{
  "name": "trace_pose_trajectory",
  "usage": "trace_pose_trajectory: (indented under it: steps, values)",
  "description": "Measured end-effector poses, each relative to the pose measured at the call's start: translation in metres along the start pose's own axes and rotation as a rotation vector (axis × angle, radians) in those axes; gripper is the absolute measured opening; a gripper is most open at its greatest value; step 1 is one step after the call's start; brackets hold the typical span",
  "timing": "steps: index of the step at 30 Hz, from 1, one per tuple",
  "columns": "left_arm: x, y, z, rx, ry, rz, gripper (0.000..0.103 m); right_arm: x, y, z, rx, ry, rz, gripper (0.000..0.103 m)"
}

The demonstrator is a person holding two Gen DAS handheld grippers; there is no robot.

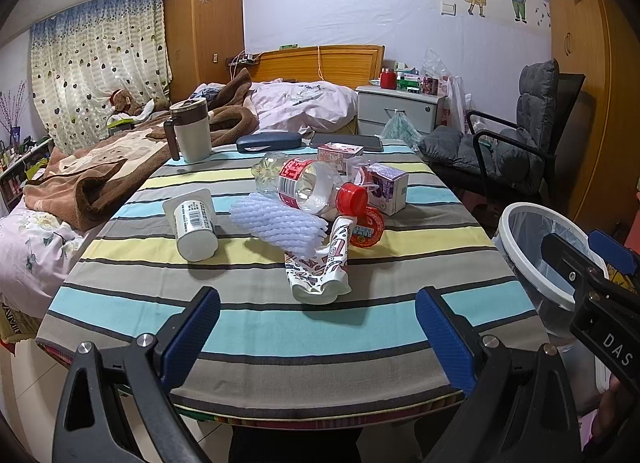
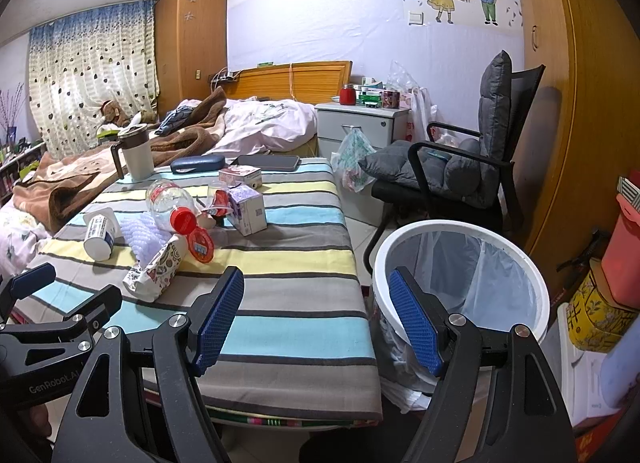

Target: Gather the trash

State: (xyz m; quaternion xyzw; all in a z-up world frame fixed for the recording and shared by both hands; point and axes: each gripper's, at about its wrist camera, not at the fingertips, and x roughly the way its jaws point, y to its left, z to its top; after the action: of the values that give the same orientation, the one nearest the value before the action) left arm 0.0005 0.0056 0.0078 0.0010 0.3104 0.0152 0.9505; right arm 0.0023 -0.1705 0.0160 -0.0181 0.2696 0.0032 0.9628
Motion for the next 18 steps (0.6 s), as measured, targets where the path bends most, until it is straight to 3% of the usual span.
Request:
trace_pose_trajectory:
  steps: [18]
  values:
    - [-0.0013,0.0024,-0.0011,-0.002,0.001,0.004,0.099,0.0007,-0.0006,0.0,0.0,0.001,-0.003,0.076]
